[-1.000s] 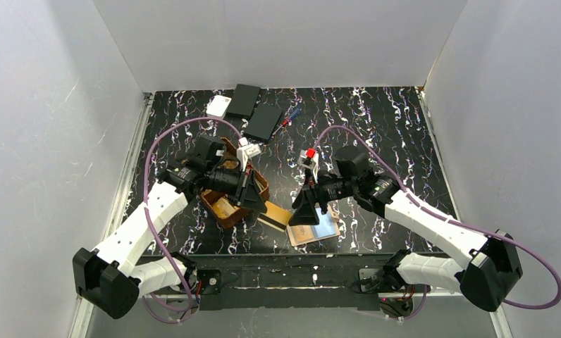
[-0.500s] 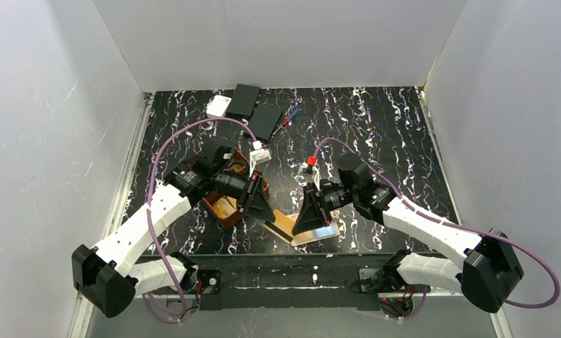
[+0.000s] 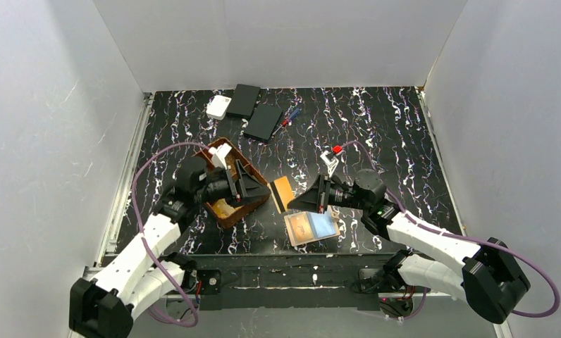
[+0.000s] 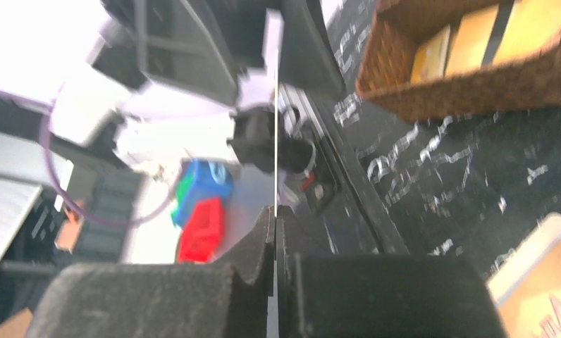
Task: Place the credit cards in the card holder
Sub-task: Pick up the credit card from the storage box, then insert the credit card into the card holder.
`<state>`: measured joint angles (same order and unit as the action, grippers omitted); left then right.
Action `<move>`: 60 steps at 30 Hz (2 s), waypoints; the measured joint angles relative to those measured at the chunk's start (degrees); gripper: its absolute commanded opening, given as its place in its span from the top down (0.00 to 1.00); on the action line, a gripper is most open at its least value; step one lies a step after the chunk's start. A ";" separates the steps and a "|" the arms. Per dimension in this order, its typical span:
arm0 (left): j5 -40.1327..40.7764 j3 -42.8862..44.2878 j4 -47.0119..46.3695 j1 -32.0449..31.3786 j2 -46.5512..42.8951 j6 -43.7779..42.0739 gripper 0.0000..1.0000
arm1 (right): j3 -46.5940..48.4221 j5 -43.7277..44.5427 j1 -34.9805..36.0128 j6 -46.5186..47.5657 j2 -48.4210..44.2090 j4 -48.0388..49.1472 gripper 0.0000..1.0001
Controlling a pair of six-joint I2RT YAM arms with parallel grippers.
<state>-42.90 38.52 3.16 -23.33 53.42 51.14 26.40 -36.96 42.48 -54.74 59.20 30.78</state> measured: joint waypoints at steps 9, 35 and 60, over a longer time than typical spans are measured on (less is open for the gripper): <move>11.00 -6.53 -16.09 -7.04 -4.77 15.17 0.35 | -2.32 9.04 -0.04 -12.27 0.43 16.31 0.99; 31.39 4.37 -0.84 -23.53 10.70 8.79 1.00 | 17.13 37.33 -1.22 26.03 1.69 -47.77 0.37; 35.39 5.98 -4.73 -31.10 32.20 15.63 1.00 | 8.51 43.20 -1.22 26.00 11.76 -53.38 0.70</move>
<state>-7.51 44.50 -1.57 -54.43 85.62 66.76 34.91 6.24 41.25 -28.74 70.96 -22.60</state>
